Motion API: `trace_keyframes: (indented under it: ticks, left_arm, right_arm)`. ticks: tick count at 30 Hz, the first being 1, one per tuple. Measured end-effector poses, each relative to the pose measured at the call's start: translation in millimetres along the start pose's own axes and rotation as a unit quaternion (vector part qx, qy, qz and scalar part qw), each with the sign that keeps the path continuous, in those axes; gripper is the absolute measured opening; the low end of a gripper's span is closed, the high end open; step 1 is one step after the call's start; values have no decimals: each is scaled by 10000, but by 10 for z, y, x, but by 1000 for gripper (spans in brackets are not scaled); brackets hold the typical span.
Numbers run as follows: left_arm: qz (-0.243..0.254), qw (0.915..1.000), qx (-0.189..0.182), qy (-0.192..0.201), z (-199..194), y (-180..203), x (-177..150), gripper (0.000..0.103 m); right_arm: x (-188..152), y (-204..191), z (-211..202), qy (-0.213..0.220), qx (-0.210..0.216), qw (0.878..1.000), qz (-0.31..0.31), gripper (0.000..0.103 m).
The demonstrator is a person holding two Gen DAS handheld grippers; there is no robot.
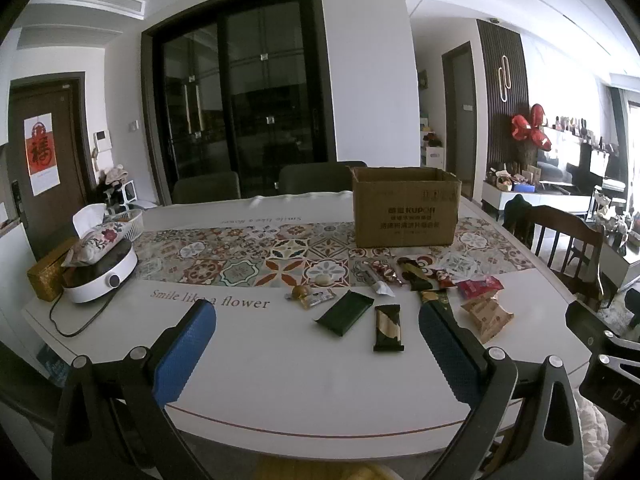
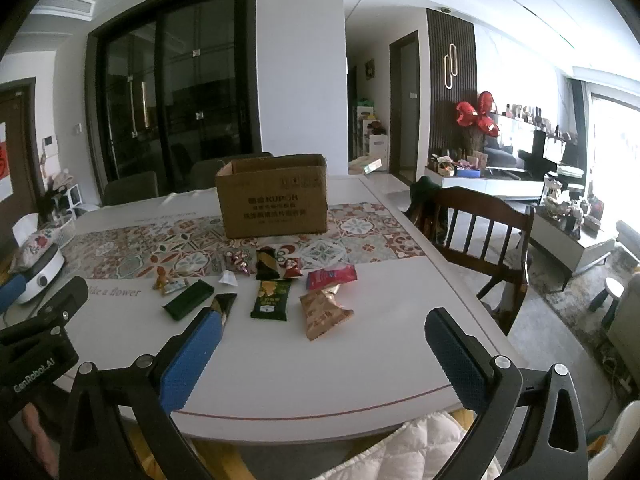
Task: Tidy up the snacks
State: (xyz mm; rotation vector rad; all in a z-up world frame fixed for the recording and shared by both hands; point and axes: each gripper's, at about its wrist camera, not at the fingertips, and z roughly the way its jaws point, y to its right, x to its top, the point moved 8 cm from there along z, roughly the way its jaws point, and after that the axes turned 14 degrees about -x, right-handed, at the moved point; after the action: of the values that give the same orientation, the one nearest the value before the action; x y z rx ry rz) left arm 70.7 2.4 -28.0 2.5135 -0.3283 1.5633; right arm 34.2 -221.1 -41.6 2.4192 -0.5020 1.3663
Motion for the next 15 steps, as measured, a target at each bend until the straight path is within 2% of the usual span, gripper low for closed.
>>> trace_keyframes:
  ticks: [15]
  left_arm:
    - [-20,10000,-10,30,0,5,-7,103]
  right_arm:
    - [3,7,7,16,0,10000,2,103]
